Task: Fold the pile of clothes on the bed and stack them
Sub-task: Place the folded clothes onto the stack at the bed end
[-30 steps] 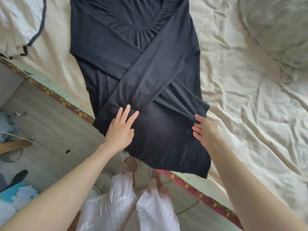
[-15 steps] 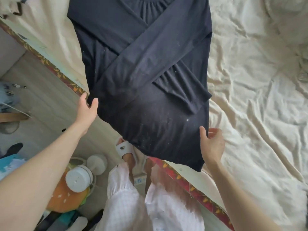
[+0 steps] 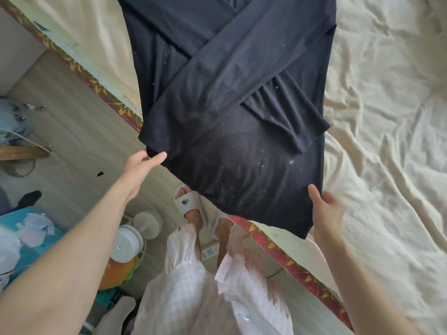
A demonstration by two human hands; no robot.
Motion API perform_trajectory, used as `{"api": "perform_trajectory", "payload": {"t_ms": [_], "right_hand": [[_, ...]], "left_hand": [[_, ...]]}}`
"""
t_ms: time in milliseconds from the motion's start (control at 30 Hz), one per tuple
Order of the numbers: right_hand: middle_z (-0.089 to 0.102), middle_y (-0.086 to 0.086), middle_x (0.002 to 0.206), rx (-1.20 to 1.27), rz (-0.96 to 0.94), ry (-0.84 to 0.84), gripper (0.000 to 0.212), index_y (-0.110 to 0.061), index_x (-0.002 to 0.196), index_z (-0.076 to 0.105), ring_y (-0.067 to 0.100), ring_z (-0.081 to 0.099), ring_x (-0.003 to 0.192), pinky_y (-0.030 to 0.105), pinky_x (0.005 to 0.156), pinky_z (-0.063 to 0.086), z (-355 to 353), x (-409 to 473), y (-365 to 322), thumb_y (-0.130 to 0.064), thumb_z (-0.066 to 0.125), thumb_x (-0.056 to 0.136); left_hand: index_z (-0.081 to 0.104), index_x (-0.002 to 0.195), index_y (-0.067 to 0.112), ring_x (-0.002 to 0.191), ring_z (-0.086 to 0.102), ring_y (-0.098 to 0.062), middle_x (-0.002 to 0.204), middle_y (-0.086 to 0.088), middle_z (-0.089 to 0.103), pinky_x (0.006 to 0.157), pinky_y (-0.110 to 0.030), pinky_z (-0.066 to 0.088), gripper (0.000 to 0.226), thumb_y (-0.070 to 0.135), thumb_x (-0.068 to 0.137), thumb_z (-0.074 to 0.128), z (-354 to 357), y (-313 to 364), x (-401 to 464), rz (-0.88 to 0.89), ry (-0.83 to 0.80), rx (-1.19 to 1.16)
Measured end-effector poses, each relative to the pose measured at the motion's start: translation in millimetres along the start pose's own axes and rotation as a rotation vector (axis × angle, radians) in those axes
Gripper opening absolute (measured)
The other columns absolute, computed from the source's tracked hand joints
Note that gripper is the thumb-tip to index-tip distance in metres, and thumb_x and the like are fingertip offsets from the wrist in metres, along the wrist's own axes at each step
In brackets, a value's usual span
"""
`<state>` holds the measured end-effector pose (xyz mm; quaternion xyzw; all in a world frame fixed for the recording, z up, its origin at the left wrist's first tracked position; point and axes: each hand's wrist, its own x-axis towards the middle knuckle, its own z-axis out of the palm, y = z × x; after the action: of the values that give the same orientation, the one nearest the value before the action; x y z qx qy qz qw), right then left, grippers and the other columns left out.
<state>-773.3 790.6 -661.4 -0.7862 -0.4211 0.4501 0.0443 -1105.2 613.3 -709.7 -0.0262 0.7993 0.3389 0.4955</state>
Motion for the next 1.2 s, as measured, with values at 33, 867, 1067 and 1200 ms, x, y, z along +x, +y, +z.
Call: {"api": "perform_trajectory", "payload": {"t_ms": [33,867,1067,1200], "right_hand": [[0.063,0.014,0.086,0.02,0.018,-0.007,0.031,-0.003,0.087,0.06,0.025,0.061,0.08,0.046,0.084,0.051,1.5,-3.1,2.7,-0.034,0.059,0.09],[0.072,0.004,0.1,0.242,0.133,-0.291,0.018,-0.008,0.109,0.064,0.022,0.067,0.095,0.04,0.092,0.05,-49.1,-51.0,19.1,-0.013,0.056,0.094],[0.072,0.003,0.095,0.265,-0.075,-0.251,0.015,-0.018,0.09,0.069,0.02,0.067,0.093,0.043,0.092,0.05,-63.7,-46.7,-21.2,-0.011,0.056,0.093],[0.067,0.005,0.092,0.309,-0.172,-0.219,0.014,-0.015,0.086,0.067,0.027,0.061,0.1,0.049,0.101,0.045,-63.7,-34.3,-62.4,-0.009,0.056,0.091]], "left_hand": [[0.057,0.123,0.011,0.124,0.049,-0.021,0.126,-0.002,0.059,0.103,-0.035,0.036,0.043,0.03,0.086,0.067,-1.3,-5.9,-3.9,-0.017,-0.03,0.032],[0.063,0.104,0.009,0.106,0.06,-0.028,0.109,-0.01,0.066,0.1,-0.043,0.045,0.014,0.015,0.096,0.054,-37.2,-30.1,-118.9,-0.001,0.087,-0.11],[0.059,0.093,0.001,0.092,0.052,-0.023,0.097,-0.011,0.06,0.09,-0.04,0.043,0.011,0.012,0.094,0.056,-39.8,14.3,-128.4,0.139,0.237,-0.204],[0.06,0.109,0.001,0.099,0.056,-0.022,0.107,-0.008,0.061,0.09,-0.036,0.046,0.021,0.016,0.094,0.057,-35.6,52.6,-122.6,0.227,0.345,-0.182]]}}
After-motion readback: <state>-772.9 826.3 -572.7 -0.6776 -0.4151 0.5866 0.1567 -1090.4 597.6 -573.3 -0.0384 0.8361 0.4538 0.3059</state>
